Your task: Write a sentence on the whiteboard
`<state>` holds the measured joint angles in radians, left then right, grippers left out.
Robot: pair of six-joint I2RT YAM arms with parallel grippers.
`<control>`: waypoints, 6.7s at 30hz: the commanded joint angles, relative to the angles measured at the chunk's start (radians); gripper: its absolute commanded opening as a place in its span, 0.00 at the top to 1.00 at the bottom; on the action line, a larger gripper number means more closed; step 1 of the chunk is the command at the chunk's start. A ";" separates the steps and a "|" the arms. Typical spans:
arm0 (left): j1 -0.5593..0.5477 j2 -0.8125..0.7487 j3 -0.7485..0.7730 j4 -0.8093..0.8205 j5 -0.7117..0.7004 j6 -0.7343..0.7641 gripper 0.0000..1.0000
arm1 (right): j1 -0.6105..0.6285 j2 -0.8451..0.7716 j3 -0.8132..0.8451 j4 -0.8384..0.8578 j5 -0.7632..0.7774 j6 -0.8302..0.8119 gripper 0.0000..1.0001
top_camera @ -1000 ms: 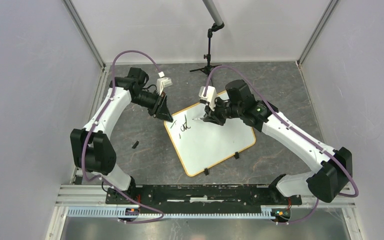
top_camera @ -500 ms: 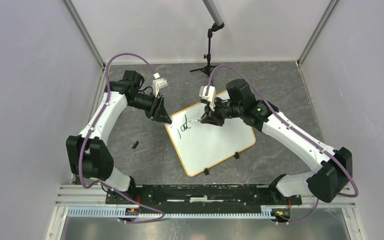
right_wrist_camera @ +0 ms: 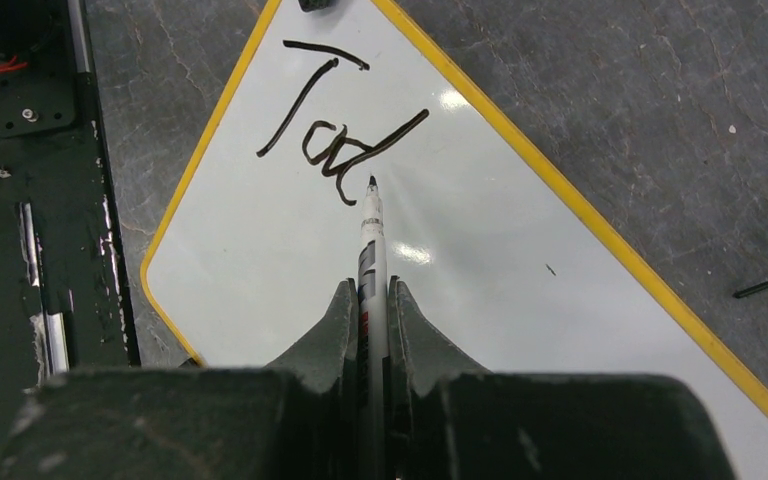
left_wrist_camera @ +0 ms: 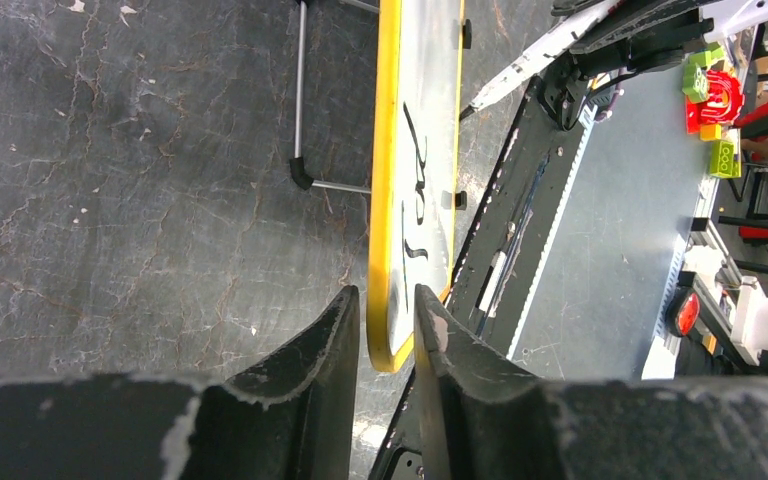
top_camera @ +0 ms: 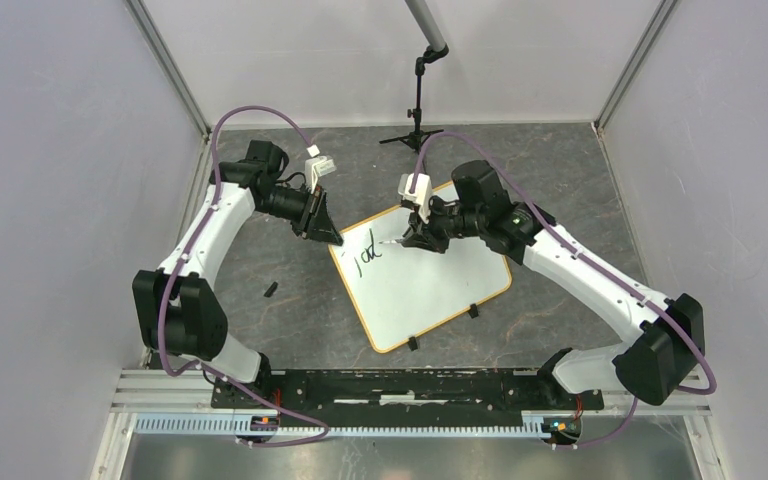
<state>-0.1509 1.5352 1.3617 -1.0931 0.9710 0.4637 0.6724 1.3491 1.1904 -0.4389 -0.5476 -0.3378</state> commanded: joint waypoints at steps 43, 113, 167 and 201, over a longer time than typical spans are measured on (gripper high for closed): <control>0.002 0.006 -0.012 0.020 0.035 -0.008 0.98 | 0.047 0.017 -0.054 0.039 0.106 -0.016 1.00; 0.000 0.001 -0.010 0.021 0.036 -0.012 0.98 | 0.007 -0.035 0.036 -0.046 0.119 -0.067 1.00; 0.001 0.012 -0.010 0.020 0.035 -0.010 0.98 | -0.027 -0.036 -0.040 -0.049 0.115 -0.085 1.00; 0.001 0.017 -0.008 0.021 0.032 -0.009 0.97 | -0.045 0.027 0.066 -0.049 0.157 -0.087 1.00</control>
<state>-0.1459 1.5452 1.3506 -1.0832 0.9936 0.4633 0.6373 1.3758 1.2419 -0.4942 -0.4137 -0.4160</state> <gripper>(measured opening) 0.164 0.121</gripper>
